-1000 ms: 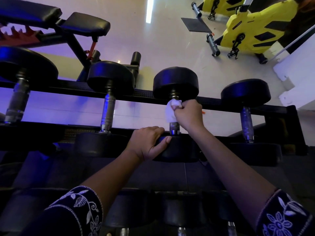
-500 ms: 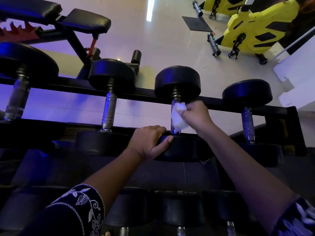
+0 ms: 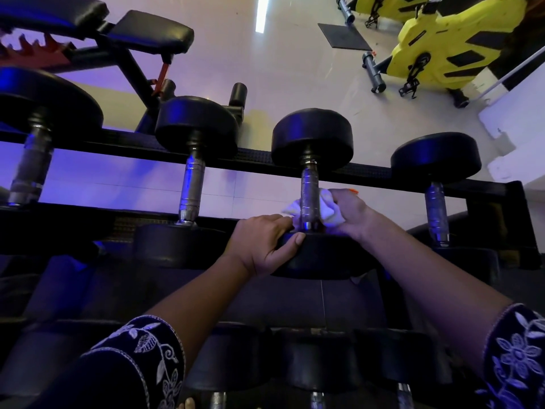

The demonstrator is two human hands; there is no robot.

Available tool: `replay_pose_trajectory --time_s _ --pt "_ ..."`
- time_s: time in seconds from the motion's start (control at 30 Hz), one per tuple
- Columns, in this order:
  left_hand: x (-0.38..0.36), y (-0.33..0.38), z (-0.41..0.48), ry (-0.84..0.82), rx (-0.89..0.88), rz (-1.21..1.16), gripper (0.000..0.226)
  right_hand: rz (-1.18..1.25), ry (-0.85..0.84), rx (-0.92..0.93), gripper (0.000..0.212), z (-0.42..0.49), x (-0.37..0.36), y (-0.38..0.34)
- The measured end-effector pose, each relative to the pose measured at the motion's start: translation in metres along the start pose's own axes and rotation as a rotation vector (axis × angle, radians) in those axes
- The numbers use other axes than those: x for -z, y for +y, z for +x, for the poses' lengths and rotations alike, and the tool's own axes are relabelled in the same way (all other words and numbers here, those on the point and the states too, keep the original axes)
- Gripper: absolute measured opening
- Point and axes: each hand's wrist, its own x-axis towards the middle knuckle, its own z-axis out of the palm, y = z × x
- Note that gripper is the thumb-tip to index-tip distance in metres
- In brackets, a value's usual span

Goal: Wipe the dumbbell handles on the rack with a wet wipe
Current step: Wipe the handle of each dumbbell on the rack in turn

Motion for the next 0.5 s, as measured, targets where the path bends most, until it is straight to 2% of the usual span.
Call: replay_pose_trajectory --time_s 0.1,0.2,0.3,0.4,0.47,0.5 --pt "-0.001 0.0 0.001 -0.009 0.004 -0.007 0.058 -0.069 0.13 0.029 0.023 0.002 0.001 -0.017" --pt "-0.002 0.0 0.001 -0.013 0.015 0.002 0.055 -0.128 0.192 0.172 0.036 0.002 -0.014 -0.036" --pt "-0.001 0.001 0.001 0.0 0.02 -0.008 0.047 -0.425 0.203 0.256 0.019 -0.016 -0.026 -0.026" --pt "-0.001 0.0 0.001 0.012 0.01 -0.006 0.051 -0.856 0.398 0.218 0.015 -0.039 -0.009 0.004" --pt "-0.001 -0.001 0.002 0.003 0.02 0.01 0.061 -1.102 0.524 0.273 0.011 -0.047 -0.008 0.017" --pt "-0.001 -0.001 0.002 -0.004 0.022 0.018 0.063 -1.159 0.602 0.332 0.016 -0.045 -0.011 0.018"
